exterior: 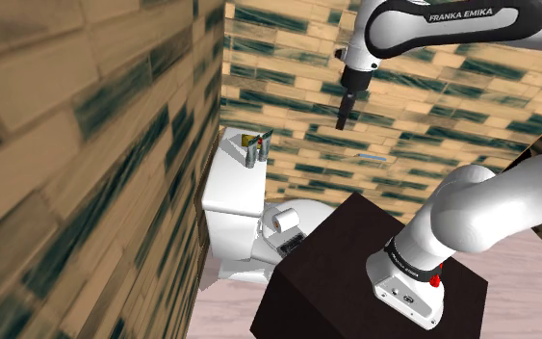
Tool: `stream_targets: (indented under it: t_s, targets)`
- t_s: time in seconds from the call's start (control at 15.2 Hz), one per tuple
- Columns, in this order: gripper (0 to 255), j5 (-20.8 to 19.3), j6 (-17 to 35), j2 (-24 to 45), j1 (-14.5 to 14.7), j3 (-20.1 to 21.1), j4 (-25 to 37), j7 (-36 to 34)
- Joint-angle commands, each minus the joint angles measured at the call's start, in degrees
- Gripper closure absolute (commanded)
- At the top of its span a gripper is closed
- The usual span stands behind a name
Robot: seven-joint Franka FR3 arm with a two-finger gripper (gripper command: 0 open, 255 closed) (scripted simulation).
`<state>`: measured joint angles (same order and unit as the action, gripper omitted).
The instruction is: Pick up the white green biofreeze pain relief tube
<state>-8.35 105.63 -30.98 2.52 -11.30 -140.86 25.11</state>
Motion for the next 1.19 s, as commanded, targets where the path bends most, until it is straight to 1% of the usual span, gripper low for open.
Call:
stream_targets:
  t_s: [0.0,0.26,0.46,0.79,1.12]
  targets:
    - [0,-0.5,4.0,3.6,0.9,-1.9,0.6,5.2]
    - [0,-0.3,11.4,11.7,2.8,-5.5,2.9,15.5]
    - [0,1.3,16.3,18.2,4.2,-7.7,5.5,23.6]
    - [0,6.5,22.9,29.6,6.0,-9.7,11.4,37.8]
    - [0,13.1,27.0,40.7,5.8,-8.5,19.0,51.7]
